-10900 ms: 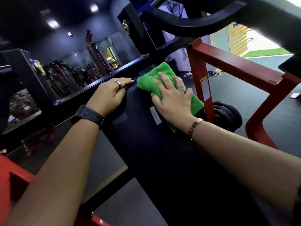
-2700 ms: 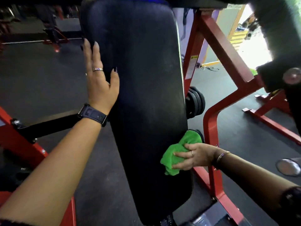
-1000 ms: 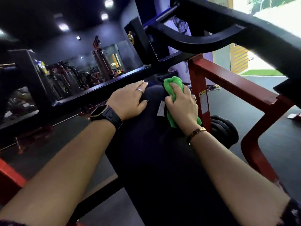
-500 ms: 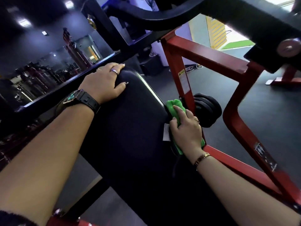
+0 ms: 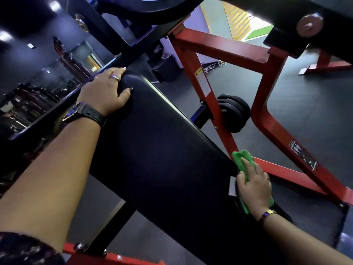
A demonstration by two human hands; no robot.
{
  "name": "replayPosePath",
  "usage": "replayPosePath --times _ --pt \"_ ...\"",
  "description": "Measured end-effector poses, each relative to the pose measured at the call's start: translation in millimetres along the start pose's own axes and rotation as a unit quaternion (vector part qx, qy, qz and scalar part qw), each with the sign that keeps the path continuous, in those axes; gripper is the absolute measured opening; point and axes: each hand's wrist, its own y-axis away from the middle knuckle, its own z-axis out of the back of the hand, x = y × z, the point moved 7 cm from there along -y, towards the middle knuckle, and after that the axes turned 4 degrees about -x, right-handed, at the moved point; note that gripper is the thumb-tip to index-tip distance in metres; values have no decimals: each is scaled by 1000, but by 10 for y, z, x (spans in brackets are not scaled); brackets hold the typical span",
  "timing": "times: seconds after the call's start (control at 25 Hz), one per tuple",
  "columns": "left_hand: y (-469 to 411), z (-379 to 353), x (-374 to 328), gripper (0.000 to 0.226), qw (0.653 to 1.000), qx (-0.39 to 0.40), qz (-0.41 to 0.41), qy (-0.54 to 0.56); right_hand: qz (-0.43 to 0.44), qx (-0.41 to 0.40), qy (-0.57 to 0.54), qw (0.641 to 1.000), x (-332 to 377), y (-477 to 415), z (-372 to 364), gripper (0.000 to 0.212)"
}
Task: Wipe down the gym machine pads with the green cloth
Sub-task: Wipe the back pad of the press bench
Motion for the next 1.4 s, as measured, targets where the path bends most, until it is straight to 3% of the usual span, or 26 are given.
replayPosePath --times 0.16,0.24,0.4,0.52,0.64,0.92,1.0,1.2,1.4 --pt "25 11 -22 61 1000 -4 -3 -5 -100 -33 -18 994 9 149 26 53" --pt "26 25 -44 61 1000 -6 -5 -8 -101 -36 -37 994 268 114 12 47" --pt "10 24 -59 61 1000 -6 -17 -23 34 -46 -47 997 1212 -202 40 46" --pt "-39 -26 -98 63 997 -2 -67 -36 136 -84 -24 987 1519 -268 64 49" --pt "-131 -92 -168 64 993 20 -105 -53 144 -105 -36 983 1133 -107 9 51" --pt "166 -528 -1409 68 952 89 -276 -102 -59 -57 -20 996 -63 350 -5 56" --pt "319 -669 -1697 66 945 108 -293 -96 -54 -66 -27 996 95 242 18 54" --pt "641 -876 -2235 58 926 139 -340 -82 83 -16 -36 996 553 -165 0 56" --pt "1045 -1114 -2731 48 910 148 -380 -78 -30 38 11 999 -554 199 -49 62"
